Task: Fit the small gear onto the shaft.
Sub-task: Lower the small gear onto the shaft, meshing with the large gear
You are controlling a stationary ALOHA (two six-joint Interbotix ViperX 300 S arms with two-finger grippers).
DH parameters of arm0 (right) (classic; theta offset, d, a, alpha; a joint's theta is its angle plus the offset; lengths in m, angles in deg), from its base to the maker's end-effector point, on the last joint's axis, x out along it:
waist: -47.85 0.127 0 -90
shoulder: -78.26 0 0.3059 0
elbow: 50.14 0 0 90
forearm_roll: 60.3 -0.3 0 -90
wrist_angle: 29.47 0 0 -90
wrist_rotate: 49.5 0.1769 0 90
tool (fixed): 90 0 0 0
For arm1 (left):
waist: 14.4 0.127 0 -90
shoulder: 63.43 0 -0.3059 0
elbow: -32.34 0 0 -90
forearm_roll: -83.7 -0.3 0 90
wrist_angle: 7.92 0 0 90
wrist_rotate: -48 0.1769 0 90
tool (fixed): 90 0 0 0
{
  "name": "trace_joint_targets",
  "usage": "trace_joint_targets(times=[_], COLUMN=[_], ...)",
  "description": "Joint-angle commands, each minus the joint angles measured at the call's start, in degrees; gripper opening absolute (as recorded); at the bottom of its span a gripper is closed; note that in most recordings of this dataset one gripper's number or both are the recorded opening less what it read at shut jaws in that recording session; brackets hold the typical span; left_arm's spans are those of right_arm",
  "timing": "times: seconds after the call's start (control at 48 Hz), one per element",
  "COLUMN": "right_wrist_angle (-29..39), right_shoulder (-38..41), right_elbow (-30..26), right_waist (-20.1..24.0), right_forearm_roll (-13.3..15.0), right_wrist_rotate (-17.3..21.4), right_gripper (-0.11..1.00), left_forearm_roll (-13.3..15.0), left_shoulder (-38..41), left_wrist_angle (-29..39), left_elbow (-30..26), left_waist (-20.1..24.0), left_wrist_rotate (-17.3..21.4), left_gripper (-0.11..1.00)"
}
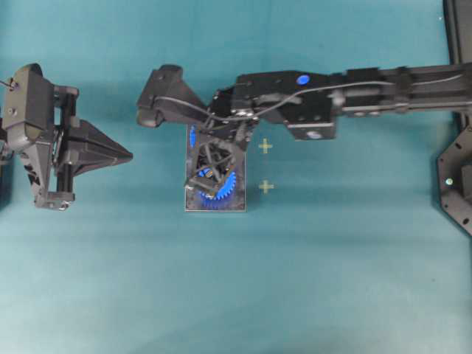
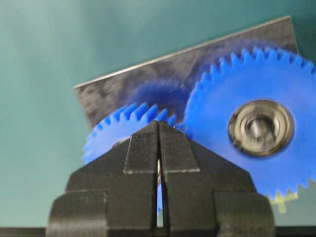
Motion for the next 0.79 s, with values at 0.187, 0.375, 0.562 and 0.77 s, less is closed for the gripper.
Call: trace_joint_targets(times=[0.187, 0.375, 0.562, 0.77], right_wrist_angle=[1.3, 2.0, 1.6, -4.5], right_shoulder=[-4.4, -9.4, -13.7, -12.2], right_elbow=[5.2, 10.9, 14.9, 11.2], right_waist=[0.3, 3.3, 4.3, 1.5], right_forearm_roll=[-0.2, -1.1, -1.0, 0.0], right_wrist_rotate=[0.2, 3.3, 6.4, 6.2], right_gripper=[0.0, 0.0, 0.0, 0.0], left_forearm_roll=[-0.2, -0.2, -0.2, -0.2], left_shoulder=[-0.2, -0.2, -0.2, 0.0], left_wrist_angle=[-0.5, -0.5, -0.5, -1.1], left_elbow=[-1.1, -0.9, -0.8, -0.8], left_waist=[0.0, 0.0, 0.1, 0.1], left_wrist_rotate=[-0.1, -0.1, -0.1, -0.1], left_gripper=[0.0, 0.0, 0.0, 0.0])
